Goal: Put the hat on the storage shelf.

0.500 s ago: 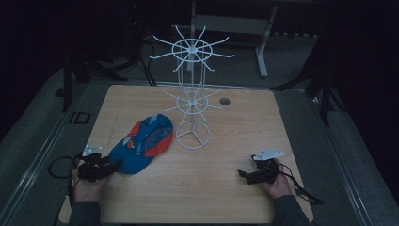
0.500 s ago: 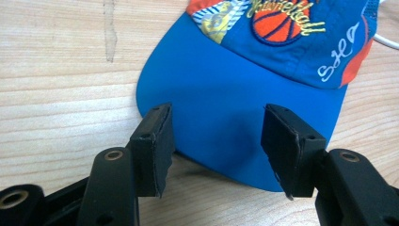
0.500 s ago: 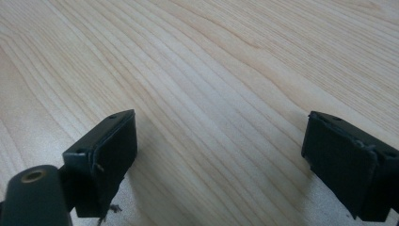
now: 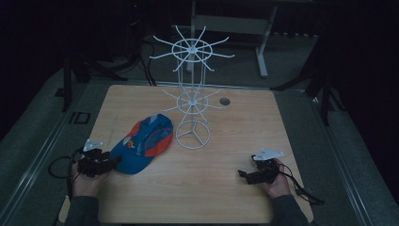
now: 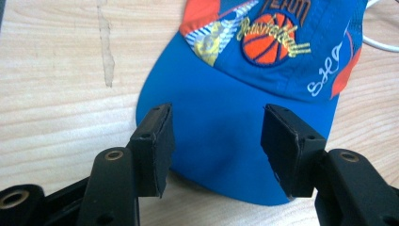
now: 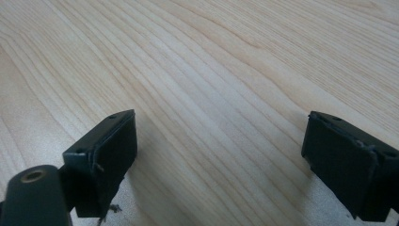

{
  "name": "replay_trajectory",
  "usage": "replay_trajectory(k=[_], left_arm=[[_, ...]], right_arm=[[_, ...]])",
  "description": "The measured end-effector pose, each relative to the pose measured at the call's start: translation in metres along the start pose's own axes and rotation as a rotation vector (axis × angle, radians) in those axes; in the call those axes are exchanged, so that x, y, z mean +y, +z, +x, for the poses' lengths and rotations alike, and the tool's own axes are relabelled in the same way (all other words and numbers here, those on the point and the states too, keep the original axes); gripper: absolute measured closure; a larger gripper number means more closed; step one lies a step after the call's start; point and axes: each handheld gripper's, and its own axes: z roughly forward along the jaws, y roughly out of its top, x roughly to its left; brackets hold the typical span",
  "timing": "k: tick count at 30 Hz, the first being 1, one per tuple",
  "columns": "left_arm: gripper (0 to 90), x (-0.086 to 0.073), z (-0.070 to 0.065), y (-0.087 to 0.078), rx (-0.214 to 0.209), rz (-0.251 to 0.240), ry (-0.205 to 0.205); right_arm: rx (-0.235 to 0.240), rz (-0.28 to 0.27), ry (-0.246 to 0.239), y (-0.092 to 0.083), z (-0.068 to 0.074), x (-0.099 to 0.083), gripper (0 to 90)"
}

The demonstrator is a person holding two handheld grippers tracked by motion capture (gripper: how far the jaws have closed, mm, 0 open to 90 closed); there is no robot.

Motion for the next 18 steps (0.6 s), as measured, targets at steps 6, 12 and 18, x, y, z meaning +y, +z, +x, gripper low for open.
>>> replay_trajectory(k=[6,12,18], left_arm=[[44.7,0.007,0.0,0.002,0.0,0.008,0.008],[44.7,0.014,-0.002,0.001,-0.01,0.009,0.02],[43.4,0.021,-0.003,0.0,-0.013,0.033,0.046]], right_arm=[[0.0,0.0,0.001,0.0,0.0,0.0,10.6],[-0.001,0.003,0.004,0.0,0.0,0.0,10.7],[-0.001,0.0,0.002,0.0,0.0,0.0,10.7]])
